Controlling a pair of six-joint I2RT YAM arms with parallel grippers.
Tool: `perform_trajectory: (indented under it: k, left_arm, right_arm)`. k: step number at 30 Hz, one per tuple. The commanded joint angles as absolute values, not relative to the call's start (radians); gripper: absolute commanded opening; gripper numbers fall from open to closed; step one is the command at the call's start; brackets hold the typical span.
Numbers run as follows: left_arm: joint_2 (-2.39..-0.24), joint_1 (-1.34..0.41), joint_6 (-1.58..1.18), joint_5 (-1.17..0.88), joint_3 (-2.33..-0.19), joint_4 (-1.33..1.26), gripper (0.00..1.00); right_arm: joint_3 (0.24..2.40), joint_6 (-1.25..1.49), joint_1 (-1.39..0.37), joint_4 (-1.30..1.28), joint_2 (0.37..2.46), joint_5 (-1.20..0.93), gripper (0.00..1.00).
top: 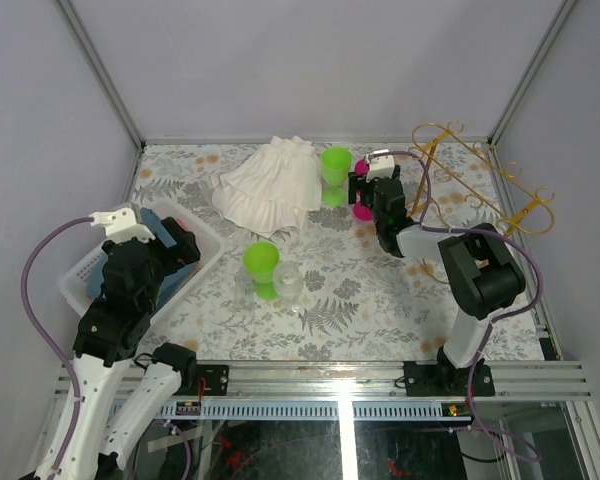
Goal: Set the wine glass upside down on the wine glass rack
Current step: Move the wine glass to the center of the board.
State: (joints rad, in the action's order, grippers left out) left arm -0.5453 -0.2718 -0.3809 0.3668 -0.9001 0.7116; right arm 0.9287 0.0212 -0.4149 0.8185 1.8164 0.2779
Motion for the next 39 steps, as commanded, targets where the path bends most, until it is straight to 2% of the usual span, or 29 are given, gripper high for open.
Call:
perform_trajectory:
  k: [1,12,18,28,39]
  left_arm:
    - [-0.521,-0.262,-0.397,0.399,-0.896,0.676,1.0]
    - [-0.491,-0.263,-0.431,0.407,-0.898,0.669,1.0]
    - [-0.507,-0.262,-0.422,0.387,-0.906,0.674,1.0]
    - [-0.527,-0.262,-0.412,0.364,-0.898,0.685,1.0]
    - [-0.53,-0.262,-0.402,0.358,-0.89,0.666,1.0]
  right_arm:
    - [0.872,-0.021,-0.473,0.95,1.75,0.298,0.63]
    - [0.732,-0.014,-0.524,1.009,1.685,0.181,0.63]
    - [0.712,-0.012,-0.525,1.01,1.693,0.21,0.65]
    - [0.823,0.021,-0.525,0.862,1.771,0.14,0.65]
    - [0.811,0.016,-0.529,0.858,1.713,0.055,0.66]
